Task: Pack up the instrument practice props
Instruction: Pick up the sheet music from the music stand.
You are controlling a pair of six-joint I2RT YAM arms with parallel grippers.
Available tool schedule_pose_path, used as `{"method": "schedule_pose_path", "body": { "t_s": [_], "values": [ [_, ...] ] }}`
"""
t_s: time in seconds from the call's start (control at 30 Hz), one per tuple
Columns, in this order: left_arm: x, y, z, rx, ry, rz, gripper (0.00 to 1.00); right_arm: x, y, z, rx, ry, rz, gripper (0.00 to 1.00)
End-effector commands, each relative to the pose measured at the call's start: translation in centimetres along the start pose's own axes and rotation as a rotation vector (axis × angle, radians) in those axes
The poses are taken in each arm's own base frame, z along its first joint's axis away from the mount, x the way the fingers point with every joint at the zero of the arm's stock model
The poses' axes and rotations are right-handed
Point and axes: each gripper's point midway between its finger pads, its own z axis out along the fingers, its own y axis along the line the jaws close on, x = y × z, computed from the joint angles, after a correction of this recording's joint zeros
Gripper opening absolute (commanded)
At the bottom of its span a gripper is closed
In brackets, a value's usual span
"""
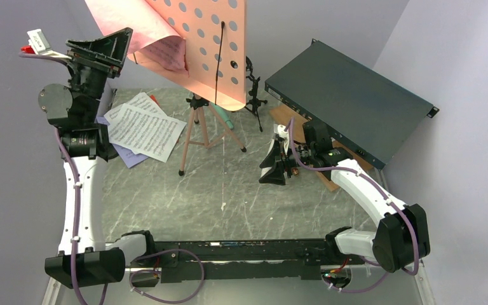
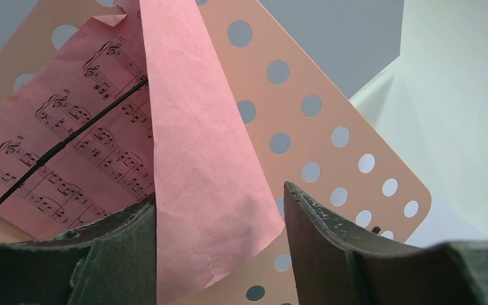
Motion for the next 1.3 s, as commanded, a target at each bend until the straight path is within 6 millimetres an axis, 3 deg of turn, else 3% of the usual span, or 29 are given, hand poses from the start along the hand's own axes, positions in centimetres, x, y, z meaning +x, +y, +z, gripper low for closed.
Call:
{"method": "schedule_pose_path", "body": {
  "t_s": [0.0,0.17,0.33,0.67,0.8,1.03,1.27],
  "values": [
    [-1.4,-2.0,0.1,0.034,-0.039,0.03,0.62,-2.4,0.3,-0.5,-0.004,-0.04,-0.092,0.66],
    [-1.5,-2.2,0.3,0.035,-0.037,0.029,0.48,-2.4,0.3,-0.5,-0.002,-0.04,-0.092,0.66],
    [-1.6,-2.0,0.2,0.015,-0.042,0.02,0.41,-2.4,0.4,-0.5,-0.002,-0.041,-0.094,0.66],
    [-1.6,-3.9,-0.2,0.072,-0.028,0.016,0.0,-2.4,0.3,-0.5,-0.002,-0.04,-0.092,0.66],
    [-1.7,-5.7,-0.4,0.132,-0.018,0.018,0.0,-2.4,0.3,-0.5,-0.002,-0.04,-0.094,0.66],
    [-2.5,-11.3,-0.8,0.311,0.001,0.079,0.0,-2.4,0.4,-0.5,-0.003,-0.039,-0.093,0.66],
    [-3.2,-15.4,-1.7,0.406,0.001,0.196,0.0,-2.4,0.4,-0.6,0.0,-0.039,-0.097,0.66]
  ]
}}
